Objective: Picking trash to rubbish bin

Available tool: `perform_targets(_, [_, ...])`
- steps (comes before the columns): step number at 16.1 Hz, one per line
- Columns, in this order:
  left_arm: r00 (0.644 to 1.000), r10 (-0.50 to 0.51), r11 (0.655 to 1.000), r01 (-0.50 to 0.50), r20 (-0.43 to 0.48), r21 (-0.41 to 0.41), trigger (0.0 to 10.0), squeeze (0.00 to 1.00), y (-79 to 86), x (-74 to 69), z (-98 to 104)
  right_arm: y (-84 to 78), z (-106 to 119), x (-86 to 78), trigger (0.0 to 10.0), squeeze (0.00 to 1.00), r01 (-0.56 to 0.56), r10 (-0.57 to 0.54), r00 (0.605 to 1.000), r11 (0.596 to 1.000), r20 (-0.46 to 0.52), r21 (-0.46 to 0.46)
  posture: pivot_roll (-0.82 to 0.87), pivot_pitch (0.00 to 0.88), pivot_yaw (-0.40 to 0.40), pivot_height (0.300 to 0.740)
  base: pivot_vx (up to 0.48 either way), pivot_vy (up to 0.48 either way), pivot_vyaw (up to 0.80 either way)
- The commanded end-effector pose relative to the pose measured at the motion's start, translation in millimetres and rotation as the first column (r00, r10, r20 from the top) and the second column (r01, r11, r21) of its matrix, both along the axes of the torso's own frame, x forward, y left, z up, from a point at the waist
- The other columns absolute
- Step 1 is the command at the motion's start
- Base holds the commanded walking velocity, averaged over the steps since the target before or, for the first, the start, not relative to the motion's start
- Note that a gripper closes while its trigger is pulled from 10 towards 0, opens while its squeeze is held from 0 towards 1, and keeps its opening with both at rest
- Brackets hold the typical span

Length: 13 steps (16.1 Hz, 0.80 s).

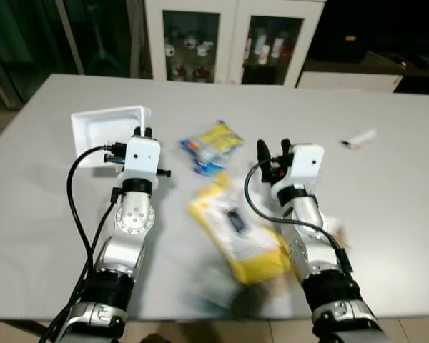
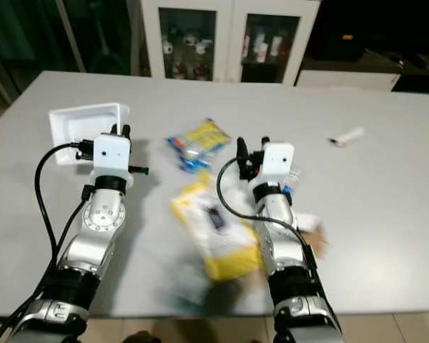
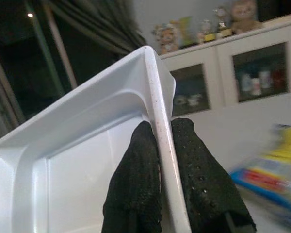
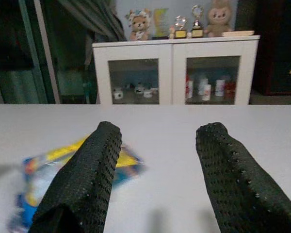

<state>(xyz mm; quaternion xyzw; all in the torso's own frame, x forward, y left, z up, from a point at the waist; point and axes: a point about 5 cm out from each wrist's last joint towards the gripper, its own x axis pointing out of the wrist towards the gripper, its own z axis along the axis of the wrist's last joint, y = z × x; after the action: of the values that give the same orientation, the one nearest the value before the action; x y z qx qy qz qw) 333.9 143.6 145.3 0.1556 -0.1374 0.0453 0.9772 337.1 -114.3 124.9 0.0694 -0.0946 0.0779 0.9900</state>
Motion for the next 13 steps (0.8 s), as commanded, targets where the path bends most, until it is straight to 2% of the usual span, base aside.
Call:
perform_targets(1, [1.0,-0.02,1.0,0.02,0.015,0.003,10.0,0.0,-8.7,0.9,3.1,-8.4,-0.2,0.6,10.0,0.0,0.024,-0.024,1.0,1.0,-0.004,-0.004,0.05,0.016,-0.031,0.74,0.0,-0.334,0.0])
perform_targets(6, [1.0,-0.021,1.0,0.021,0.013,0.004,10.0,0.0,-8.3,2.0,3.2,-7.4,-1.0,0.0,10.0,0.0,0.018,-0.018,1.0,1.0,-0.005,-0.022,0.05,0.01,-0.029,0.74,0.0,-0.298,0.0])
perform_targets(13, [1.0,-0.004,1.0,0.004,0.01,-0.005,10.0,0.0,-4.8,2.9,4.0,-5.4,-4.1,-0.6,10.0,0.0,-0.009,0.008,1.0,1.0,-0.03,-0.013,0.05,0.018,-0.037,0.74,0.0,0.0,0.0])
